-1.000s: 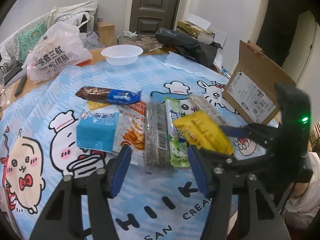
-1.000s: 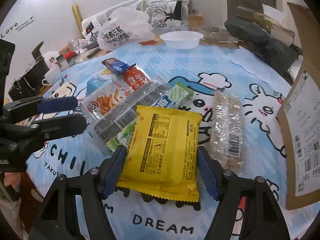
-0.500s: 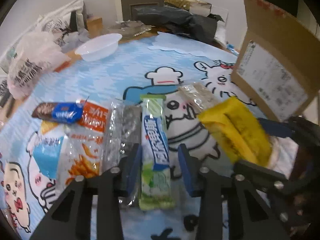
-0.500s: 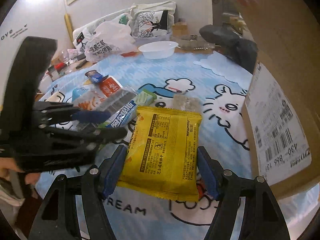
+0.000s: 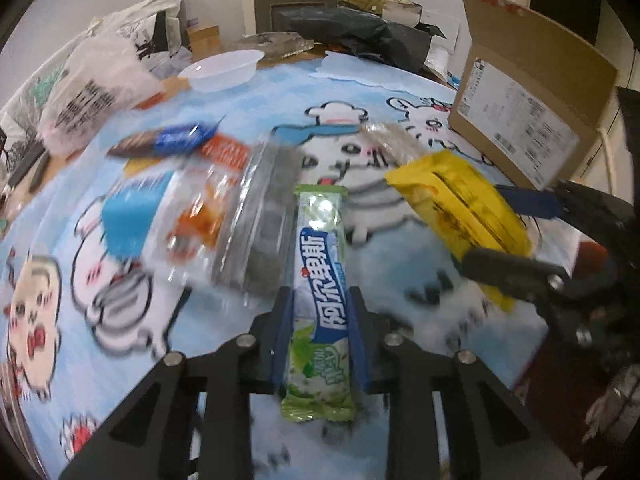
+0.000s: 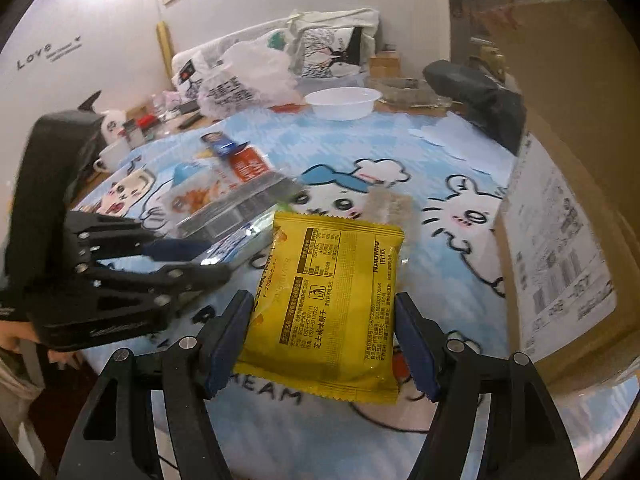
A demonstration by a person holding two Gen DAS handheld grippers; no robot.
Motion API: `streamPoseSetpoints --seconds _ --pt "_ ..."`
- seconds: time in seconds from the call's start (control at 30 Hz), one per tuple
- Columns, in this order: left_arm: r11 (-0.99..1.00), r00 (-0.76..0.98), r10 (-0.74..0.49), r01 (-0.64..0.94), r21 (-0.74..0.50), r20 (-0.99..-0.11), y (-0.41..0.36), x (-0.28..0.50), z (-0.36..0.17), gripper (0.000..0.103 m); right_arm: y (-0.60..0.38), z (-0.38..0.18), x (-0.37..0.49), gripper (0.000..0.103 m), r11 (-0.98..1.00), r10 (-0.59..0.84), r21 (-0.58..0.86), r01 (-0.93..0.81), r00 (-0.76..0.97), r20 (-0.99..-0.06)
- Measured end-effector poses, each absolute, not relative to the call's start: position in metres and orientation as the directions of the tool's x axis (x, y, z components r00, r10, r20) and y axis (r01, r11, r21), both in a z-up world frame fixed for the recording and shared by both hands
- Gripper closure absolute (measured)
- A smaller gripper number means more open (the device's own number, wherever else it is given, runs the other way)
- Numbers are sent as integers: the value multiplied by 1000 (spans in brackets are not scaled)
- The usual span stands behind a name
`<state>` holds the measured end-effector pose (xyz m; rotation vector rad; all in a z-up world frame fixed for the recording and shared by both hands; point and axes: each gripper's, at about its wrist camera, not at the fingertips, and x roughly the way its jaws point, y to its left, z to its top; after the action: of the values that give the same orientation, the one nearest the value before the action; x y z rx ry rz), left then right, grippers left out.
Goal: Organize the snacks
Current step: 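Lift the yellow packet and green-white bar off the cloth with both grippers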
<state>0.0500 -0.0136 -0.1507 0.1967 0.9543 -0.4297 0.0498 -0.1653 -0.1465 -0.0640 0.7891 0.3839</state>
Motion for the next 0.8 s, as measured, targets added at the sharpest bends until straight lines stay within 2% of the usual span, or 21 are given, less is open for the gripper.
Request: streamPoseSetpoints --seconds 0.2,0.43,0.8 --pt "904 515 -262 426 -21 -816 -4 36 -151 77 -139 -154 43 36 895 370 108 -433 583 -723" --pt "920 553 -231 392 5 -801 -6 37 -152 73 -117 -167 42 33 911 268 0 -411 595 -758" --pt "924 553 -273 379 -54 -787 3 33 -148 78 -119 -163 35 37 930 232 -29 -366 648 -725"
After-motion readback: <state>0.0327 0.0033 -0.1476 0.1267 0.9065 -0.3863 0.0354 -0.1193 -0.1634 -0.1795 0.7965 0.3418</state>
